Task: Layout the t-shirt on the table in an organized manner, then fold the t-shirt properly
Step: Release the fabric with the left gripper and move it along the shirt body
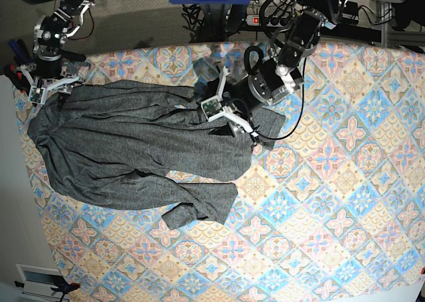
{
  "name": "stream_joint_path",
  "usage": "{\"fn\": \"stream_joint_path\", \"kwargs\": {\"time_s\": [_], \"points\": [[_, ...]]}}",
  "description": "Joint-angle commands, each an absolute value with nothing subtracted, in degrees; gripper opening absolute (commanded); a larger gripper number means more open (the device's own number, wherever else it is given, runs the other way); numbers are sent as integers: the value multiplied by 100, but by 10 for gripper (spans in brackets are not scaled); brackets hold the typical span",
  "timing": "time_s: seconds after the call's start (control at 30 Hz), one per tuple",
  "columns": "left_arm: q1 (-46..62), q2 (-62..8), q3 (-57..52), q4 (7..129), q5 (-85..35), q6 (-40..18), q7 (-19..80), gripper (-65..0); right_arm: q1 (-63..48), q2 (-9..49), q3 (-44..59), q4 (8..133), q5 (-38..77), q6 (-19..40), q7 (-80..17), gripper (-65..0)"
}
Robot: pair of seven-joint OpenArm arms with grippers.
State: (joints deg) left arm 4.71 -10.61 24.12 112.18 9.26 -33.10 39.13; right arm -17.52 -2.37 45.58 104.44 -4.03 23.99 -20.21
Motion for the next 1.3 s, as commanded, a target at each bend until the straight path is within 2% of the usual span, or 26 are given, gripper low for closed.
{"fn": "stream_joint_path", "kwargs": {"time_s": [0.0,0.13,0.3,0.5,0.67,0.83,0.97,1.27], "points": [[330,-1042,2396,11169,831,-3266,3829,-335,-1736,-171,4576,10563,-321,2387,-1868,-276],[31,-840,2273,10651,400,-3257,3916,-335,-1745,-171,4576,10563,-321,2387,-1868,-276],[-391,-382,1578,10624,-330,-3266,4857,-335,-1745,-171,4576,10554,-321,2387,-1868,-276],[-857,-400,875,10589,-1402,-3266,5710,-332,-1754,-171,4567,10554,-321,2387,-1868,-276],[-1332,-488,321,9657,-1692,-3275,6299,-332,-1815,-171,4567,10510,-321,2387,-1868,-276],[-1543,-752,189,9182,-2387,-3275,6334,-331,-1815,-171,4567,10475,-321,2387,-1868,-276],[-1886,-866,180,8242,-2809,-3275,6325,-331,-1807,-171,4567,10378,-321,2387,-1868,-276],[-2035,-857,224,7222,-2914,-3275,5868,-331,-1807,-171,4567,10378,-321,2387,-1868,-276]]}}
